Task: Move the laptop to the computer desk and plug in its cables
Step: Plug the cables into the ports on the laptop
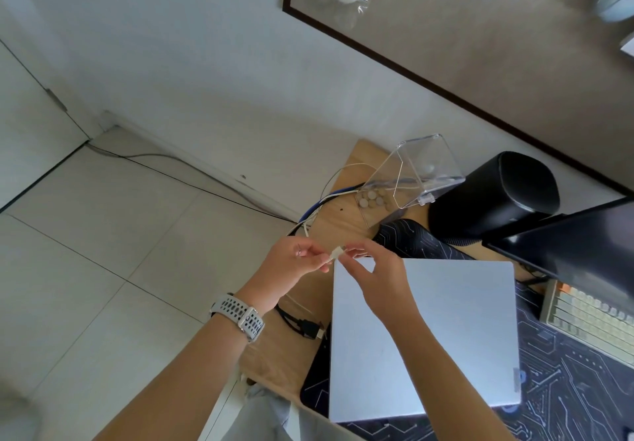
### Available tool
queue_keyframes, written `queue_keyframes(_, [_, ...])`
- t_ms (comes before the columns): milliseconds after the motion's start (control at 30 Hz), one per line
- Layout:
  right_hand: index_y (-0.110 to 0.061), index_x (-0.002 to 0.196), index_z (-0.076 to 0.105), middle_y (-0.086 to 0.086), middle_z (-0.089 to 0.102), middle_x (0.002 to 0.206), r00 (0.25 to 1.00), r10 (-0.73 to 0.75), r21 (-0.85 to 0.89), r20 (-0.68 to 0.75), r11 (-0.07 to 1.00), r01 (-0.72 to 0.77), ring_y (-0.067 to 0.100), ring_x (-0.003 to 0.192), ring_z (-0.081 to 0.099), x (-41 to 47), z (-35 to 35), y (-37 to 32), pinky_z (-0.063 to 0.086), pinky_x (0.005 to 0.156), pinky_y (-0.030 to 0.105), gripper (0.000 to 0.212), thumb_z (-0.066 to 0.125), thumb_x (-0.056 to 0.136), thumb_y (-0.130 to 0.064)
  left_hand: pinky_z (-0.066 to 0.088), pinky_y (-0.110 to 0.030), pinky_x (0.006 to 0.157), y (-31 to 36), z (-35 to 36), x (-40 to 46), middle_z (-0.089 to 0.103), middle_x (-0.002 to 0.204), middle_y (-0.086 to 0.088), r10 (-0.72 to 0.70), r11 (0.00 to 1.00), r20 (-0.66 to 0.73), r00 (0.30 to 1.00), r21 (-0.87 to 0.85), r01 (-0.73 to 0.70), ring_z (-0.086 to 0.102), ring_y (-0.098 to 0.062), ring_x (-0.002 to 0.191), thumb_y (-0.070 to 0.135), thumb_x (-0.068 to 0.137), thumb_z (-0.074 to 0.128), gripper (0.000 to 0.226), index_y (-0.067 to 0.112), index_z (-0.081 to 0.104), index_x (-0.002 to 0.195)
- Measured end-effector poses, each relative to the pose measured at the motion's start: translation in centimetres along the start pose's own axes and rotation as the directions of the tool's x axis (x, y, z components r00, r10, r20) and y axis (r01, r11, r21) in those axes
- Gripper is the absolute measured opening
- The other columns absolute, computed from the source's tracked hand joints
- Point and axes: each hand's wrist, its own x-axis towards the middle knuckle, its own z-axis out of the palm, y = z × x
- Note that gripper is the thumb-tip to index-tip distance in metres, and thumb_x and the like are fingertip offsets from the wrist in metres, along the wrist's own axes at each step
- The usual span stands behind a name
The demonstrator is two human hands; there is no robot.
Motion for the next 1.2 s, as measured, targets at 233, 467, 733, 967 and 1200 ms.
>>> queue_keyframes(233, [-0.032, 0.077, 0.062, -0.019, 0.064, 0.078, 0.997, 0.062, 0.07, -0.044, 0.996, -0.058, -0.01, 0.082, 0.057, 0.6, -0.6, -0.3, 0.04, 0.07, 0.0, 0.018, 0.068, 0.085, -0.018, 0.041, -0.024, 0.078, -0.8, -1.8, 2.4, 0.067, 0.086, -0.001, -0.107, 0.992, -0.307, 0.946, 0.037, 0.124, 0.061, -0.017, 0.087, 0.017, 0.088, 0.056, 0.013, 0.014, 0.063, 0.078])
queue_keyframes(467, [-0.04, 0.074, 0.058, -0.02, 0.063, 0.082, 0.994, 0.068, 0.077, -0.088, 0.995, -0.062, -0.007, 0.085, 0.057, 0.6, -1.3, -0.3, 0.039, 0.07, 0.0, 0.026, 0.069, 0.084, -0.019, 0.033, -0.042, 0.104, -5.1, -5.3, 5.8, 0.048, 0.126, -0.003, -0.504, 0.833, -0.186, 0.843, 0.154, 0.532, 0.043, -0.026, 0.123, 0.048, 0.095, 0.042, 0.04, 0.018, 0.05, 0.12])
queue_keyframes(733, [-0.041, 0.074, 0.057, -0.016, 0.063, 0.087, 0.995, 0.053, 0.053, -0.084, 0.997, -0.049, 0.006, 0.091, 0.057, 0.7, -0.9, 0.2, 0.04, 0.076, 0.012, 0.025, 0.07, 0.083, -0.021, 0.042, -0.042, 0.097, -5.8, -4.1, 6.8, 0.066, 0.112, -0.016, -0.5, 0.852, -0.07, 0.863, 0.139, 0.505, 0.06, -0.031, 0.108, 0.024, 0.093, 0.056, 0.029, 0.002, 0.062, 0.11])
queue_keyframes(967, [-0.041, 0.076, 0.057, -0.015, 0.064, 0.089, 0.995, 0.054, 0.058, -0.079, 0.997, -0.049, 0.005, 0.091, 0.057, 0.7, -0.7, 0.2, 0.04, 0.076, 0.012, 0.024, 0.07, 0.083, -0.021, 0.054, -0.037, 0.074, -5.2, -4.3, 6.9, 0.064, 0.081, -0.011, -0.393, 0.903, -0.157, 0.906, 0.121, 0.412, 0.063, -0.024, 0.077, 0.005, 0.085, 0.059, 0.007, 0.012, 0.059, 0.084])
queue_keyframes(1200, [-0.025, 0.083, 0.064, -0.016, 0.063, 0.081, 0.996, 0.09, 0.028, -0.021, 0.996, -0.09, 0.003, 0.083, 0.058, 0.7, -0.4, 0.1, 0.042, 0.07, 0.011, 0.007, 0.068, 0.085, -0.019, 0.047, -0.028, 0.058, -1.9, -5.4, 6.4, 0.054, 0.074, -0.011, -0.361, 0.932, -0.07, 0.93, -0.051, 0.358, 0.054, -0.021, 0.065, 0.005, 0.09, 0.056, 0.003, 0.005, 0.057, 0.093])
